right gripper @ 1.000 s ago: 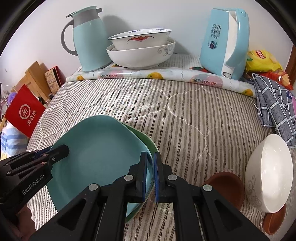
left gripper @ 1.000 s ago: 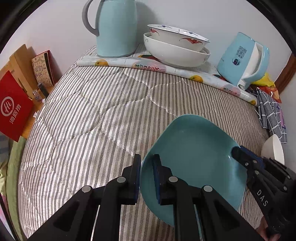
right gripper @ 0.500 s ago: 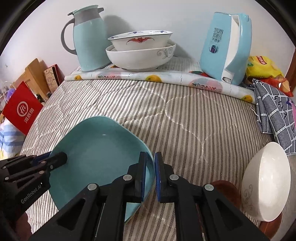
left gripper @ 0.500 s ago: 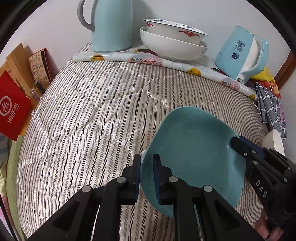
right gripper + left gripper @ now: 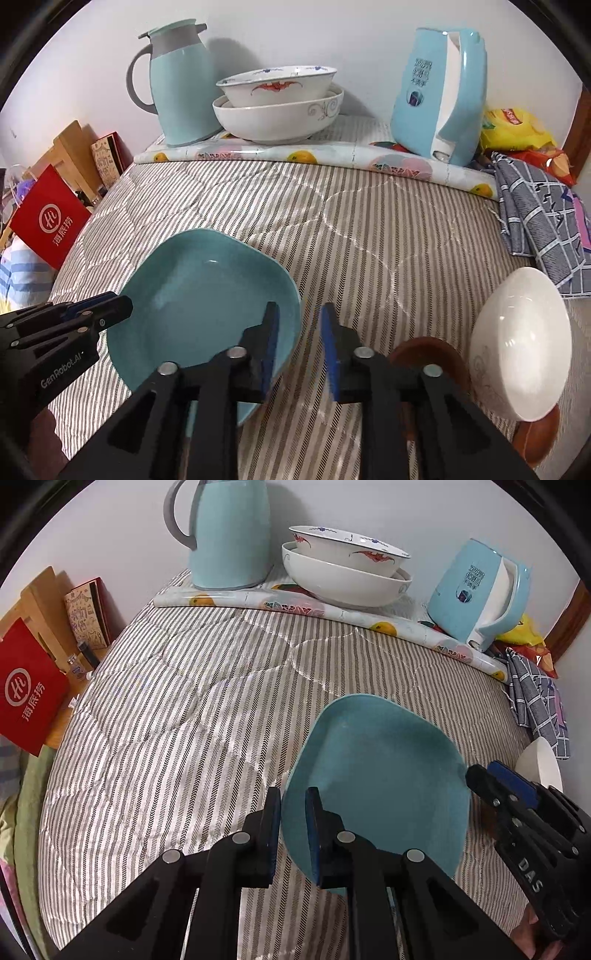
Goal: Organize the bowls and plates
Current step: 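Move both grippers toward the brown clay bowls beside the white bowl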
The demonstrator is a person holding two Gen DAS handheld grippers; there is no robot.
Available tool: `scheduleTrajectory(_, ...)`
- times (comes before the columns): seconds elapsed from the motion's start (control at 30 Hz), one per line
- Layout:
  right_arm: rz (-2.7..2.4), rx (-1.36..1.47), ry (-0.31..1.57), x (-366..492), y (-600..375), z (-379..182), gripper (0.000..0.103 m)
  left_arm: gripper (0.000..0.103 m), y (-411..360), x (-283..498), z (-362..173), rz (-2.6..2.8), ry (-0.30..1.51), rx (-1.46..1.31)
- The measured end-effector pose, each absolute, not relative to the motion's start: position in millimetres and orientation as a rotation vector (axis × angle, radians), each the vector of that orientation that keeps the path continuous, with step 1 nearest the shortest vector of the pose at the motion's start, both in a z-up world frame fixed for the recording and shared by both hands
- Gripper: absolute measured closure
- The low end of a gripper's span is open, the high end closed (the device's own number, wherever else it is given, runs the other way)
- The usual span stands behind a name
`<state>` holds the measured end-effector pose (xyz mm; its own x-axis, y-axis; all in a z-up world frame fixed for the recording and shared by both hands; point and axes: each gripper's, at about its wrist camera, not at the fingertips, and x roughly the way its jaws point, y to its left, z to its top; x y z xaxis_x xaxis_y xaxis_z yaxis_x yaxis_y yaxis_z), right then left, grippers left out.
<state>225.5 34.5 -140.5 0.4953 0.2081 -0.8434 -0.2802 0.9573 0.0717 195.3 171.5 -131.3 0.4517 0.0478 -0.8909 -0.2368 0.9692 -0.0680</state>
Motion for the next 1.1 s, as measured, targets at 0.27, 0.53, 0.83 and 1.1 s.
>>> scheduleTrajectory(0.27, 0.243, -0.019, 0.928, 204, -1, -103, 0.059, 0.085, 161, 179, -110, 0.184, 1.031, -0.190)
scheduleTrajectory(0.53, 0.178, 0.041, 0.870, 182, -46, -78, 0.043, 0.070, 137, 163, -86, 0.153, 0.974, -0.174)
scheduleTrajectory(0.83, 0.074, 0.047, 0.832, 157, -99, -67, 0.041, 0.070, 91, 157, -73, 0.102, 0.926, -0.113)
scheduleTrajectory(1.1, -0.005, 0.085, 0.862, 144, -146, -69, 0.041, 0.070, 53, 158, -66, 0.061, 0.891, -0.092)
